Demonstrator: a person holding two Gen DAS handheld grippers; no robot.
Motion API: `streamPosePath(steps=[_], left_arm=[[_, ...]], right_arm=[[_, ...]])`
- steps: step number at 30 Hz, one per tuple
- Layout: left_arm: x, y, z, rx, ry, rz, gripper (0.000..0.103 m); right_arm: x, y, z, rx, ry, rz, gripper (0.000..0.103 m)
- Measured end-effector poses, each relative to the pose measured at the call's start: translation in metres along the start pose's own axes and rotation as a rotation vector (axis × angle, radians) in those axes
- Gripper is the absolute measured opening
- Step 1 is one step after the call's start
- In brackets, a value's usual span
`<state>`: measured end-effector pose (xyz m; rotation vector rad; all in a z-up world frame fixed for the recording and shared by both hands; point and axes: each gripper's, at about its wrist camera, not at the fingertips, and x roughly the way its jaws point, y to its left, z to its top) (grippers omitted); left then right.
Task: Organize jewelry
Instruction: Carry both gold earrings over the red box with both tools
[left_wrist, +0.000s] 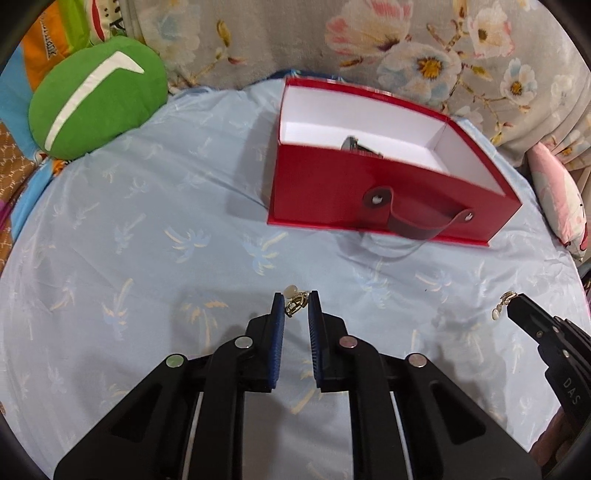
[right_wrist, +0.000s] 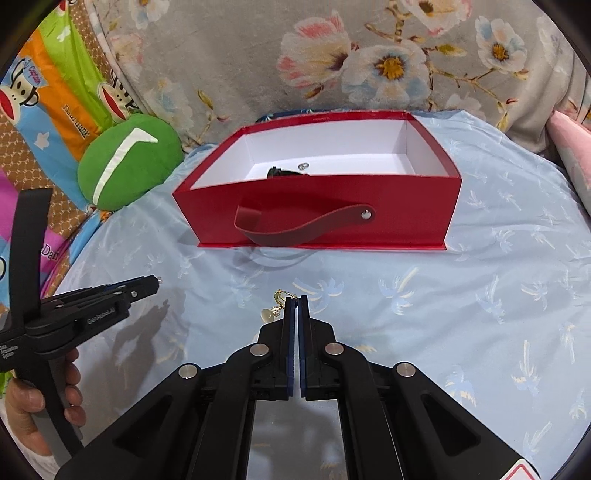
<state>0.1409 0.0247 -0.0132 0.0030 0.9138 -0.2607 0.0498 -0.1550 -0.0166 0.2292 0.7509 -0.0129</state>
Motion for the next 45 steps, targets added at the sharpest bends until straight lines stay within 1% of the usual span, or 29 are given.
streamPosePath(steps=[6, 15, 19, 23, 28, 32, 39, 45], left_arm=[[-0.040, 0.000, 0.016, -0.001, -0.095, -0.006, 0.012], [-0.099, -0.021, 0.055, 0.046, -0.269, -0.026, 0.012], [-0.116, -0.034, 0.074, 0.069, -0.339, -0.037, 0.012], [-0.124, -0.048, 0.095, 0.091, -0.396, -0.040, 0.012], [-0.121, -0.064, 0.125, 0.108, -0.438, -0.038, 0.012], [-0.110, -0.074, 0.147, 0.110, -0.451, -0.039, 0.012], [-0.080, -0.084, 0.172, 0.122, -0.434, -0.037, 0.012], [-0.045, -0.089, 0.187, 0.129, -0.397, -0.023, 0.012]], right_arm=[[-0.029, -0.001, 0.013, -0.004, -0.076, 0.004, 0.001], [-0.068, -0.006, 0.042, -0.014, -0.212, -0.019, 0.001], [-0.082, -0.010, 0.061, -0.031, -0.274, -0.035, 0.001], [-0.091, -0.012, 0.082, -0.049, -0.331, -0.045, 0.001], [-0.093, -0.013, 0.112, -0.080, -0.396, -0.056, 0.001], [-0.084, -0.015, 0.135, -0.092, -0.422, -0.066, 0.001], [-0.055, -0.025, 0.169, -0.077, -0.415, -0.056, 0.001], [-0.029, -0.030, 0.185, -0.076, -0.394, -0.061, 0.001]])
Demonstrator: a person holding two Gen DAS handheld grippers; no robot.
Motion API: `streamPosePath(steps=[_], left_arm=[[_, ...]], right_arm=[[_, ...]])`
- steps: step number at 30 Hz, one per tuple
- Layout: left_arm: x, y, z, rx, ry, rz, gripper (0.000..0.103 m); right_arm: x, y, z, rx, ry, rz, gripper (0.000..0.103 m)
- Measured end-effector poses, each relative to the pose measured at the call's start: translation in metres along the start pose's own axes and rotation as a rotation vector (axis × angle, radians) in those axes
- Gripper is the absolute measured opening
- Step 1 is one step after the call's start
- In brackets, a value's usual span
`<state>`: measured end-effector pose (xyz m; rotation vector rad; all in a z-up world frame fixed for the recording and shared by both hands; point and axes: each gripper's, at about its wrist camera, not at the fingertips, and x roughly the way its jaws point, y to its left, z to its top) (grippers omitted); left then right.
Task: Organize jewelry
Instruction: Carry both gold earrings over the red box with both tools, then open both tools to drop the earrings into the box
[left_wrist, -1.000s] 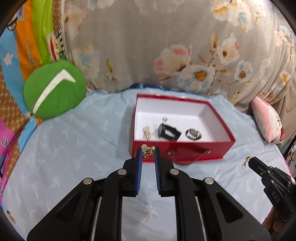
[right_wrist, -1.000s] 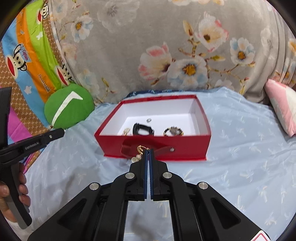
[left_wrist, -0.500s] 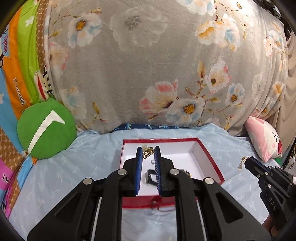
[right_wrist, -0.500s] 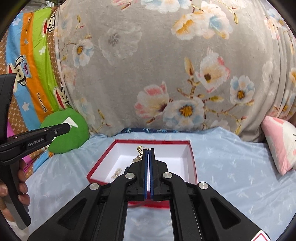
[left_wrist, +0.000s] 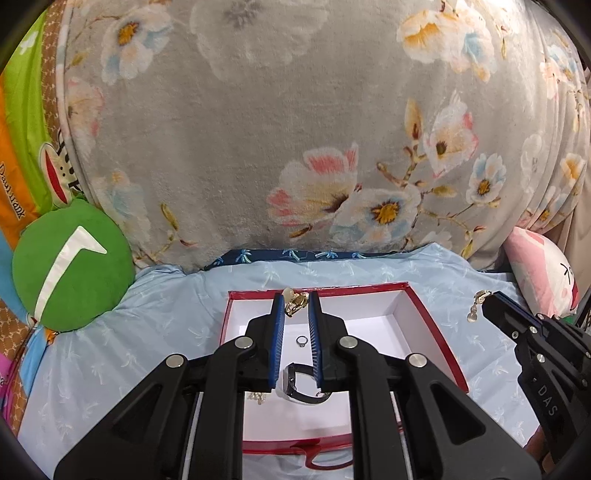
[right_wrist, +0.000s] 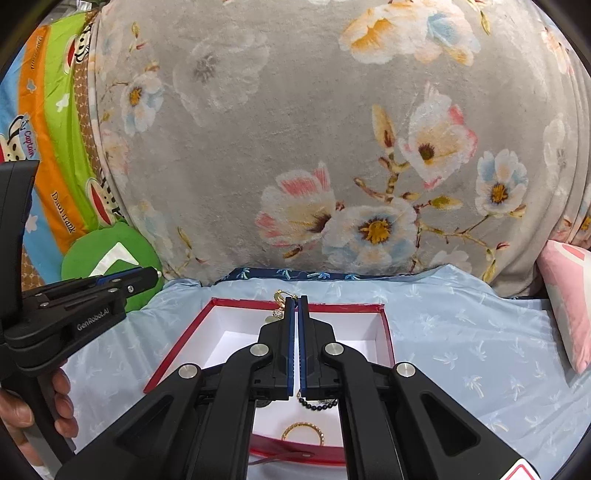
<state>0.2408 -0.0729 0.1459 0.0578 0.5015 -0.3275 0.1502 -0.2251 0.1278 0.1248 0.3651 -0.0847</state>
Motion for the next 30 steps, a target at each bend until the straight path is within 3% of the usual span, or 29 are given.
streamPosePath(steps=[21, 22, 26, 28, 30], left_arm=[[0.111, 0.001, -0.030, 0.007, 0.162, 0.044, 0.014], [0.114, 0.001, -0.031, 0.007, 0.167, 0.047, 0.017], [0.116, 0.004, -0.034, -0.003, 0.155, 0.083, 0.070], [0.113, 0.005, -0.034, -0.008, 0.140, 0.097, 0.079], [0.110, 0.006, -0.033, -0.009, 0.130, 0.104, 0.083]], right_arm=[[0.097, -0.013, -0.033, 0.017, 0.151, -0.020, 0.002], [0.100, -0.014, -0.034, 0.017, 0.155, -0.022, 0.002], [0.104, -0.014, -0.037, 0.021, 0.147, -0.035, 0.018], [0.104, -0.014, -0.037, 0.023, 0.136, -0.046, 0.035], [0.103, -0.015, -0.037, 0.024, 0.125, -0.053, 0.038]])
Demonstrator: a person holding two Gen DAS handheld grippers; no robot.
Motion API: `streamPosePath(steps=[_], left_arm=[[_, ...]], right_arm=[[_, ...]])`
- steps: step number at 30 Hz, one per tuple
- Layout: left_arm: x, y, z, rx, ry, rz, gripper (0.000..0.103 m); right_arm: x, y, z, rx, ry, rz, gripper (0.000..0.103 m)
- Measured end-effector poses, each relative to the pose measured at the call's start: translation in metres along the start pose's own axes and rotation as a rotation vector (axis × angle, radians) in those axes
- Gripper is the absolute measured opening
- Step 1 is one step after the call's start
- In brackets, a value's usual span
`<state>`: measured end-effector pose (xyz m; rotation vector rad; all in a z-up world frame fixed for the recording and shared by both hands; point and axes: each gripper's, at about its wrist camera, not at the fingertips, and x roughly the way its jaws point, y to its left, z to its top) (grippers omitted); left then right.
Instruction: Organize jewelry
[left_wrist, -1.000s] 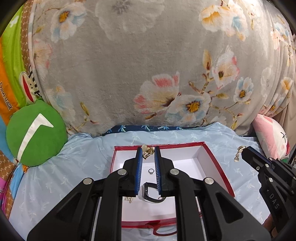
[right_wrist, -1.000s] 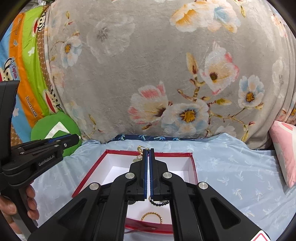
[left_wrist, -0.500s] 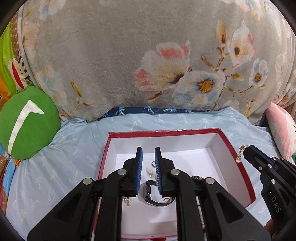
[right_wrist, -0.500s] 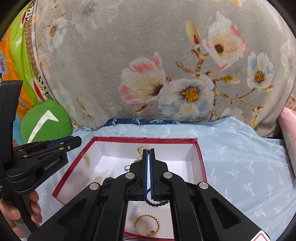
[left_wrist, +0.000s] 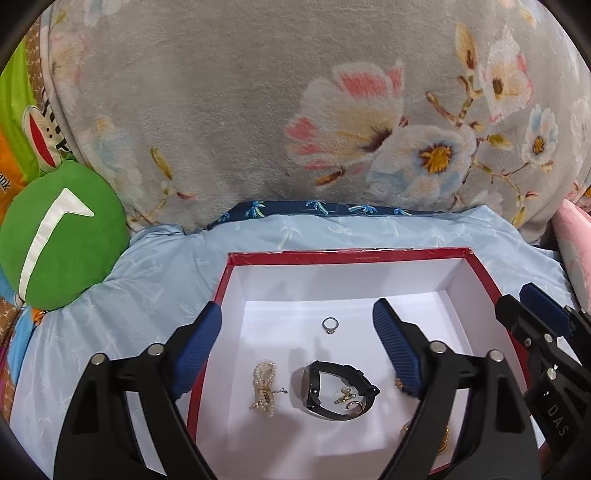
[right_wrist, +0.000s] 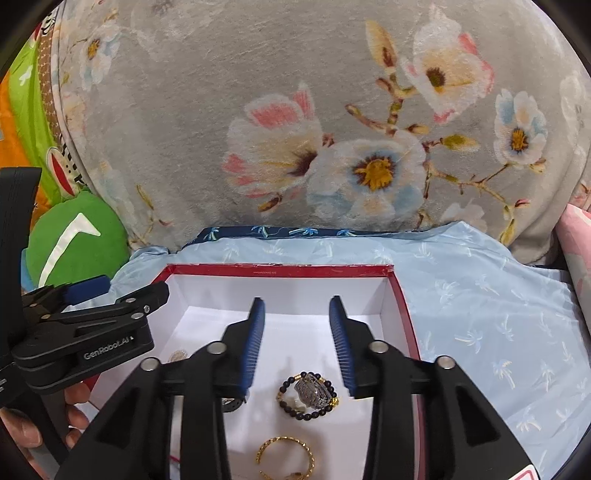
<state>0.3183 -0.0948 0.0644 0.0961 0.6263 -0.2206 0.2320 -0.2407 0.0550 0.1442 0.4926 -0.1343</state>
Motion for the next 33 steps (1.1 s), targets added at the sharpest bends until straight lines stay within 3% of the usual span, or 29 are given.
streamPosePath(steps=[11, 22, 33], left_arm=[[-0.011, 0.005, 0.001, -0.015, -0.010, -0.001, 0.086], [-0.033, 0.008, -0.006, -0.018, -0.015, 0.031, 0.096], [-0.060, 0.004, -0.035, 0.009, 0.006, 0.048, 0.098]], right_arm=[[-0.012, 0.000, 0.000, 0.011, -0.030, 0.003, 0.049], [-0.039, 0.009, -0.012, 0.007, -0.045, -0.018, 0.081], [-0.070, 0.014, -0.041, 0.025, -0.019, -0.035, 0.086]])
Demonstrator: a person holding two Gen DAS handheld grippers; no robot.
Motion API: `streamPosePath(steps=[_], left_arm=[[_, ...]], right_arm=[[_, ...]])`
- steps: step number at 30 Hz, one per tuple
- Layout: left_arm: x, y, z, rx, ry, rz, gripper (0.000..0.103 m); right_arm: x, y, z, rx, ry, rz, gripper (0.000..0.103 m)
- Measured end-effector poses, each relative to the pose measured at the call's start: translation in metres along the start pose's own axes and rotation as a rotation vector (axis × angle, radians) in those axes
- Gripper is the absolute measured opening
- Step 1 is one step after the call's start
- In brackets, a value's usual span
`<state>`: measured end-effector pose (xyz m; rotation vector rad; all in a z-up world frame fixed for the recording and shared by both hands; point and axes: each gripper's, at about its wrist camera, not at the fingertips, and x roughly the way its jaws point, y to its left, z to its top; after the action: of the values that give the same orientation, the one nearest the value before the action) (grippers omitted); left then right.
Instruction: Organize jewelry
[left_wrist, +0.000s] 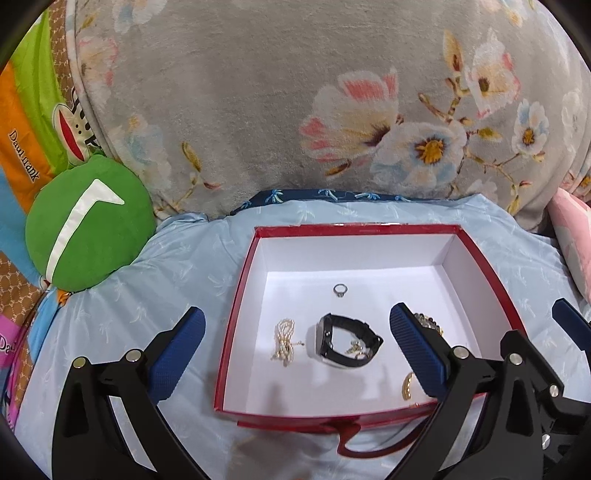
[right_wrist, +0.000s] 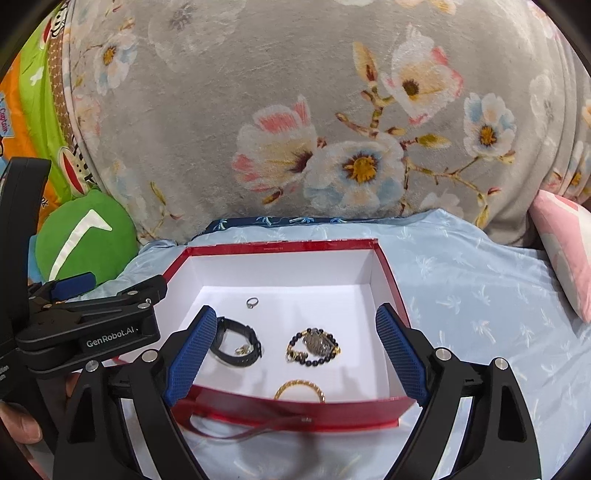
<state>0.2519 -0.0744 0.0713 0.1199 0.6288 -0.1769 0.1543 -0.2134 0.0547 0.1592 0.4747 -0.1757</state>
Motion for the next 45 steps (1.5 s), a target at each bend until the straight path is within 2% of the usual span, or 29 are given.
streamPosePath(steps=[17, 26, 45], left_arm=[[-0.033, -0.002, -0.049, -0.003, 0.024, 0.015, 0.098], [-0.018, 0.004, -0.079, -0.040, 0.053, 0.052, 0.098], [-0.016, 0.010, -0.066, -0.029, 0.040, 0.109, 0.098]], right_arm=[[-0.033, 0.004, -0.035, 0.001, 0.026, -0.051, 0.086], [-0.019, 0.008, -0.062, 0.004, 0.076, -0.078, 0.086], [-0.009, 0.016, -0.049, -0.001, 0.090, -0.075, 0.086]])
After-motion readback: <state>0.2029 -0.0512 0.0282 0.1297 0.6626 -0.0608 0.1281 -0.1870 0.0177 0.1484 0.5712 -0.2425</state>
